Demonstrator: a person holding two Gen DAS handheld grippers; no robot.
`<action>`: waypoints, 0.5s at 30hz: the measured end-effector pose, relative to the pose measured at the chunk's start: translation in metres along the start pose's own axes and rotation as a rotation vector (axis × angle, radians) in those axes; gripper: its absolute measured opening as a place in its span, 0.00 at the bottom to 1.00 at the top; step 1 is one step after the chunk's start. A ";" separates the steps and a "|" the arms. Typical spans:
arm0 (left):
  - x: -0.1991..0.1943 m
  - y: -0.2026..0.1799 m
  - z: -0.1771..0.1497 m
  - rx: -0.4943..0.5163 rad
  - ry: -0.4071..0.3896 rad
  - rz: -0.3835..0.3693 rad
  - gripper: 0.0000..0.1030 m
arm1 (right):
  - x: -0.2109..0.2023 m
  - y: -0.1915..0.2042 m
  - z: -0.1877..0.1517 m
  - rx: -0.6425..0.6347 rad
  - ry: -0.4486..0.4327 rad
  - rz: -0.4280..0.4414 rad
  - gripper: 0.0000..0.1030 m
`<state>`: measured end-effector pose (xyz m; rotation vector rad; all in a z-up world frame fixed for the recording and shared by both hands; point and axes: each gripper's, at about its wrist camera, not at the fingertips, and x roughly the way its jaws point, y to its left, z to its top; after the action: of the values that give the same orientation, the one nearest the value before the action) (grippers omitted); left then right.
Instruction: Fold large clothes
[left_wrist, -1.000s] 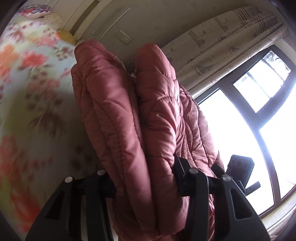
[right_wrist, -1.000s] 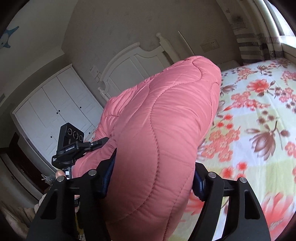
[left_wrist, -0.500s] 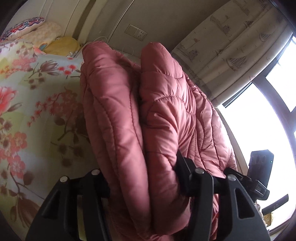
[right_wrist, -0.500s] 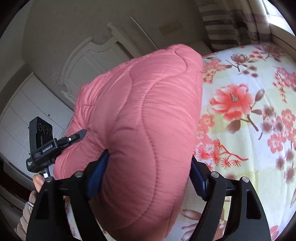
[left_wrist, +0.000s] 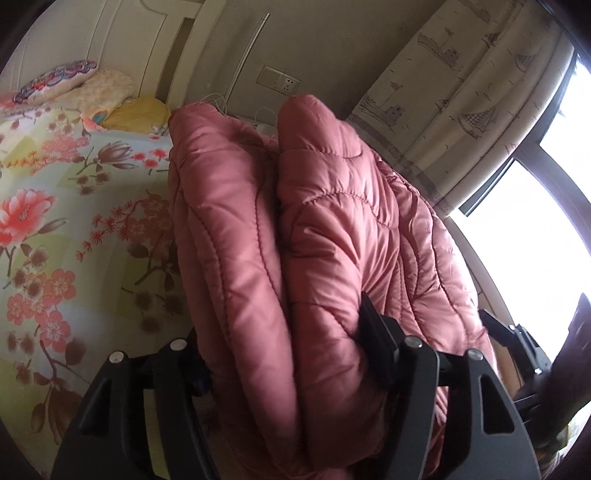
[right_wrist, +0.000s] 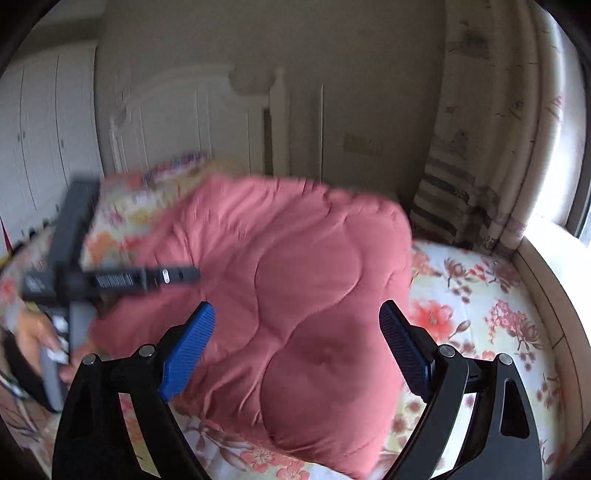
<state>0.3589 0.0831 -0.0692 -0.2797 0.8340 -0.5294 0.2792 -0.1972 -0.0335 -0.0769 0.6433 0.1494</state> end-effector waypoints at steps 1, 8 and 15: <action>-0.001 -0.004 -0.001 0.013 -0.002 0.016 0.65 | 0.013 0.004 -0.008 -0.024 0.036 -0.030 0.90; 0.001 -0.011 0.001 0.015 -0.012 0.043 0.69 | 0.022 0.009 -0.023 -0.066 0.012 -0.076 0.91; -0.008 -0.020 -0.001 0.039 -0.017 0.111 0.75 | 0.023 0.010 -0.026 -0.068 0.007 -0.074 0.92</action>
<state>0.3475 0.0707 -0.0562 -0.2006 0.8164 -0.4387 0.2805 -0.1882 -0.0681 -0.1667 0.6414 0.0999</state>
